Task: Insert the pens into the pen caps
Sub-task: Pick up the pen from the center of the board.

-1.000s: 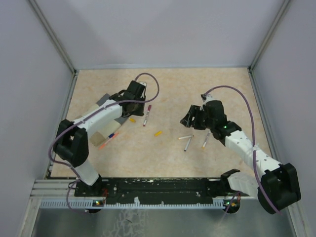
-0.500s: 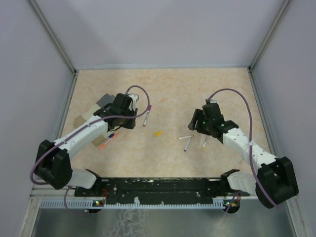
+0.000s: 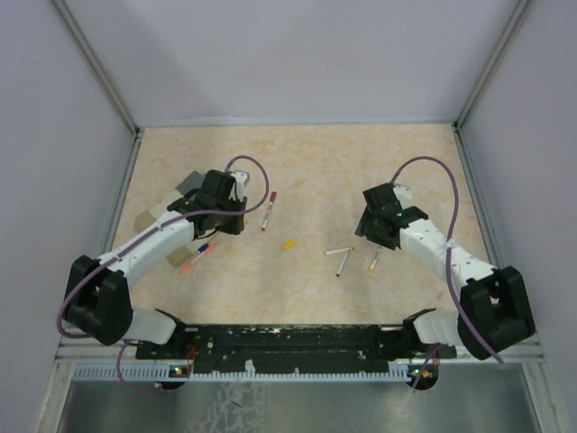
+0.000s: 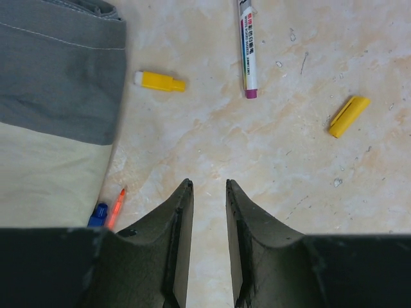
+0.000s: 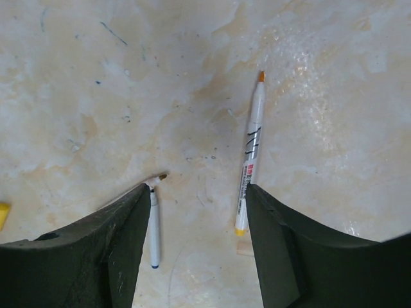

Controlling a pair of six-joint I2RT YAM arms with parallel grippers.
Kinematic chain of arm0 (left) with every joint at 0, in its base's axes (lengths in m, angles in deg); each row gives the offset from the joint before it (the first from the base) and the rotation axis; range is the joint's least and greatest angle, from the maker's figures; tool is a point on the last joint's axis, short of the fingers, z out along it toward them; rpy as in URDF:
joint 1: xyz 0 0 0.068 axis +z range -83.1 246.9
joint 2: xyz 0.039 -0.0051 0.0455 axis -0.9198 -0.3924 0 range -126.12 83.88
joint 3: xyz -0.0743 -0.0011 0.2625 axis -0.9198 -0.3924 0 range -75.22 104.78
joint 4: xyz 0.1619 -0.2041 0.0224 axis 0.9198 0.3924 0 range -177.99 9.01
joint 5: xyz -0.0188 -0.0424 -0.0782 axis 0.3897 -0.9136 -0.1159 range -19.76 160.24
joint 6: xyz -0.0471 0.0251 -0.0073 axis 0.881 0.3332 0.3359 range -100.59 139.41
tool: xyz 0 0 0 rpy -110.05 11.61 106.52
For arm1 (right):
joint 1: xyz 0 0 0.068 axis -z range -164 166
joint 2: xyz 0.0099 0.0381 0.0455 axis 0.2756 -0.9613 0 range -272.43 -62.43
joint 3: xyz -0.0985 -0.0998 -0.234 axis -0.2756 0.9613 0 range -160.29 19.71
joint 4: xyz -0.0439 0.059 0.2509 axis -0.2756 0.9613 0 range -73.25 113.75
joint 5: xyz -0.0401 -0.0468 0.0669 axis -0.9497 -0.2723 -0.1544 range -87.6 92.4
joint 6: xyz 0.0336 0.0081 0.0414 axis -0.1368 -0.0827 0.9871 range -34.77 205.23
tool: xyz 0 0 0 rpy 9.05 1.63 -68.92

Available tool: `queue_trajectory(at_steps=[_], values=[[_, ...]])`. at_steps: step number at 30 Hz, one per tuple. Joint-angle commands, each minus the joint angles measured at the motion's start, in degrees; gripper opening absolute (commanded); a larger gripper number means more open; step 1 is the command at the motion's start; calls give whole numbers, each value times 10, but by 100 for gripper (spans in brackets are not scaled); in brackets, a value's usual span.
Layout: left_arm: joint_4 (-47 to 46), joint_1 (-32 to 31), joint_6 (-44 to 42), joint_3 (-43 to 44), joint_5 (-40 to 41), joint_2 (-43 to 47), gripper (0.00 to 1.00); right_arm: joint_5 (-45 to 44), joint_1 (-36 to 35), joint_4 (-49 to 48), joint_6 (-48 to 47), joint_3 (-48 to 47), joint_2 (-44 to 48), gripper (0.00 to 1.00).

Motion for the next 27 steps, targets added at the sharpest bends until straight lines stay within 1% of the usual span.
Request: queue_trajectory(at_steps=[1, 6, 10, 20, 27], values=[[-16, 7, -19, 12, -33, -3, 33, -36, 7, 32, -17, -33, -39, 61], [-37, 8, -29, 2, -47, 11, 32, -1, 21, -4, -26, -18, -68, 59], [-51, 8, -30, -9, -56, 18, 31, 0, 27, -18, -32, -15, -90, 54], [-59, 9, -46, -16, -66, 7, 30, 2, 61, -42, -46, -4, -122, 51], [-59, 8, -49, -15, -67, -1, 29, 23, 74, -73, -48, 21, -139, 44]])
